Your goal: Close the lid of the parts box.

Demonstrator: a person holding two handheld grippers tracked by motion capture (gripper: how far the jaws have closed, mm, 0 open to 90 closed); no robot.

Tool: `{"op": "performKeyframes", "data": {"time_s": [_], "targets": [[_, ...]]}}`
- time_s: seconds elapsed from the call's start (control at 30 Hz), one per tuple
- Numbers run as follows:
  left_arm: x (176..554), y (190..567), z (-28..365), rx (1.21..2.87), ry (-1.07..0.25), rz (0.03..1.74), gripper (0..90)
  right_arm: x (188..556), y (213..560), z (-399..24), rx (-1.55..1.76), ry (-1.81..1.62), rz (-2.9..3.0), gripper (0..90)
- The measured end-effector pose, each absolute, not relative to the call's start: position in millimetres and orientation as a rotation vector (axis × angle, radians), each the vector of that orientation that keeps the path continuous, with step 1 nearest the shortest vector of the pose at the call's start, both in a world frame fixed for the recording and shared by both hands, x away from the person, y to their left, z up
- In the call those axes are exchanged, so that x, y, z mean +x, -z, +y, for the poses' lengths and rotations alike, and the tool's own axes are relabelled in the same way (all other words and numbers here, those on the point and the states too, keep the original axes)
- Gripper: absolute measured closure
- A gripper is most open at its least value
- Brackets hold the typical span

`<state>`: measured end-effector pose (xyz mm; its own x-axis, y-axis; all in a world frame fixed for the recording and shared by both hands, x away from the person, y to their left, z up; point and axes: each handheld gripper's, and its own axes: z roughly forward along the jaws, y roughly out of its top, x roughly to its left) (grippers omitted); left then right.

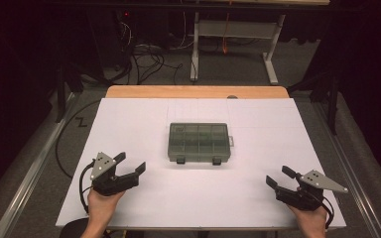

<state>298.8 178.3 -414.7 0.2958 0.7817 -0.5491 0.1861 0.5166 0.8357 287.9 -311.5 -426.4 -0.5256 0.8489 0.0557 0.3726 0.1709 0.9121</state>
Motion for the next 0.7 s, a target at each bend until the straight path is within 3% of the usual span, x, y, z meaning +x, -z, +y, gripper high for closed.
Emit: {"op": "performKeyframes", "data": {"time_s": [0.7], "targets": [[301.9,423.4,175.5,1.009,-0.501,1.264,19.6,290.9,426.4,-321.2,1.181,-1.346,1.916,28.6]]}}
